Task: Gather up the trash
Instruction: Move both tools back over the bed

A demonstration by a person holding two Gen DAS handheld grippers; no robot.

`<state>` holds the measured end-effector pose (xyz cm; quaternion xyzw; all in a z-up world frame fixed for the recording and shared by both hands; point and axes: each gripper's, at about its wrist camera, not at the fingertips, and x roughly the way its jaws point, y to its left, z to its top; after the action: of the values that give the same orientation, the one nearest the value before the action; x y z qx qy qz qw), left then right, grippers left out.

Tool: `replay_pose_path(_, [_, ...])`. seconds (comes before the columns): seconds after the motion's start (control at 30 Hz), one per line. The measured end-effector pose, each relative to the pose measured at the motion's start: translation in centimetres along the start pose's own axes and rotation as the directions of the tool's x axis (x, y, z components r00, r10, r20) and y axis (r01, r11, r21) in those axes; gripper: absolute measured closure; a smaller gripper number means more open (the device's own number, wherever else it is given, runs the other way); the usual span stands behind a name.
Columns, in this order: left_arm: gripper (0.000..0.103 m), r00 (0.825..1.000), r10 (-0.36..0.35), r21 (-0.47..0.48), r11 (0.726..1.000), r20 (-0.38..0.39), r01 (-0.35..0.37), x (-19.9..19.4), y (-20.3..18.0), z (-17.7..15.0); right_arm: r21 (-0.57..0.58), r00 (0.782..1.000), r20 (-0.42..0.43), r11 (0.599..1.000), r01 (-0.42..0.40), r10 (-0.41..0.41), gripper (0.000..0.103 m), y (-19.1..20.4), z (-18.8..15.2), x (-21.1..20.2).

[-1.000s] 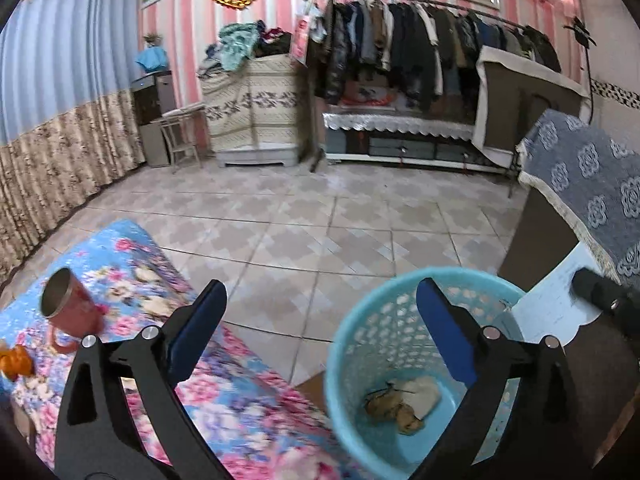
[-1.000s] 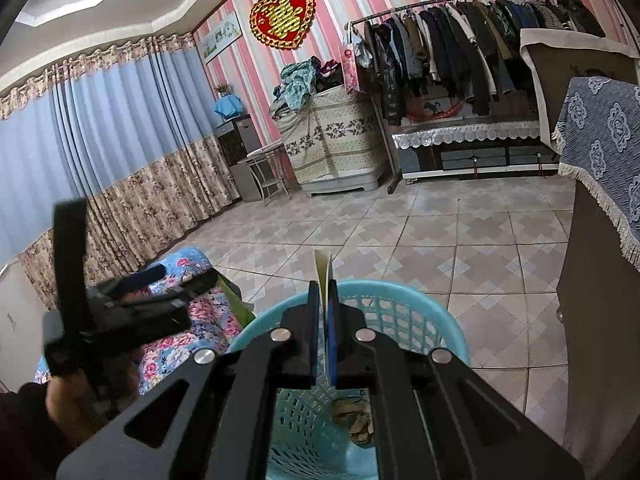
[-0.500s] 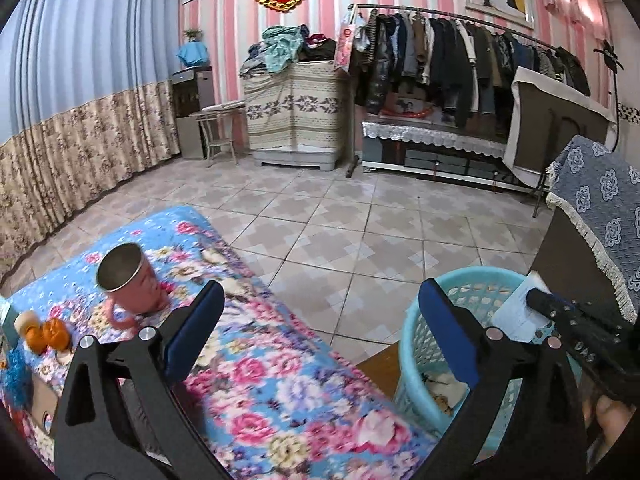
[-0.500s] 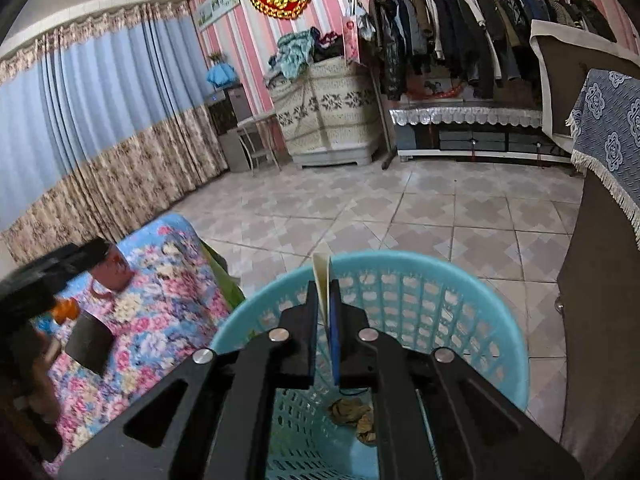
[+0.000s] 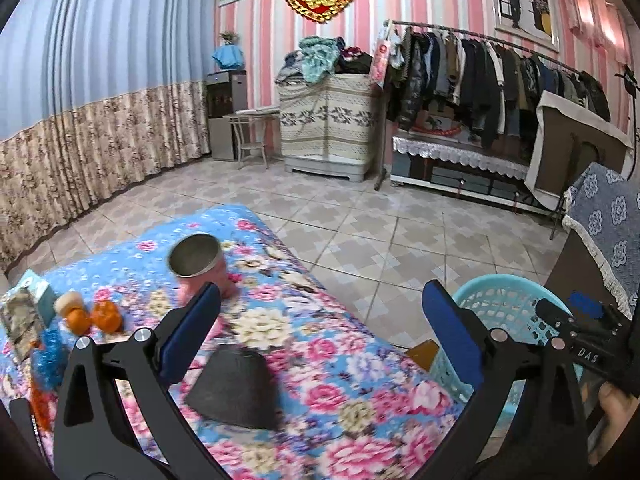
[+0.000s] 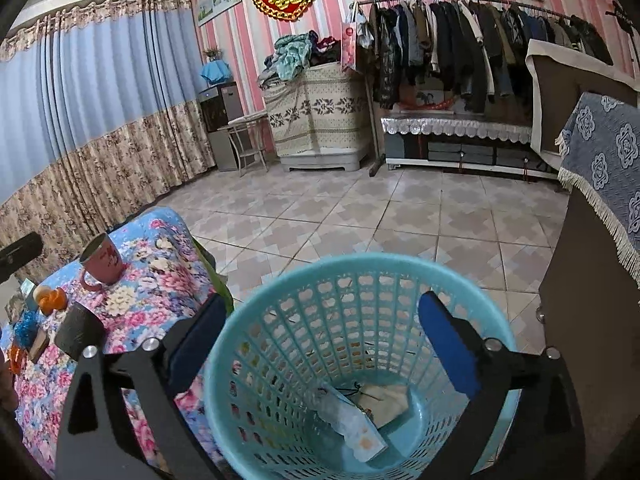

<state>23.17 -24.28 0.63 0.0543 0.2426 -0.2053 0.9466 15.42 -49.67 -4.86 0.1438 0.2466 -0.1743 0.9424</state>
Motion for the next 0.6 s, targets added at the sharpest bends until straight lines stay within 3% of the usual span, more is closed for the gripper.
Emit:
replay_pose_path(0.3, [0.006,0.998,0.068,-0.049,0.997,0.008,-0.067,-3.9,5.2,-1.0,-0.028,0.999,0.037,1.000,-0.001,0.002,0.005,3.0,0.1,-2.4])
replay_pose_path(0.6, [0.006,0.988,0.152,-0.123,0.981,-0.003,-0.151,-7.3,11.1,-2.4,-0.082,0.995,0.063,0.994,-0.076,0.081,0.005,7.9,0.3,-4.5])
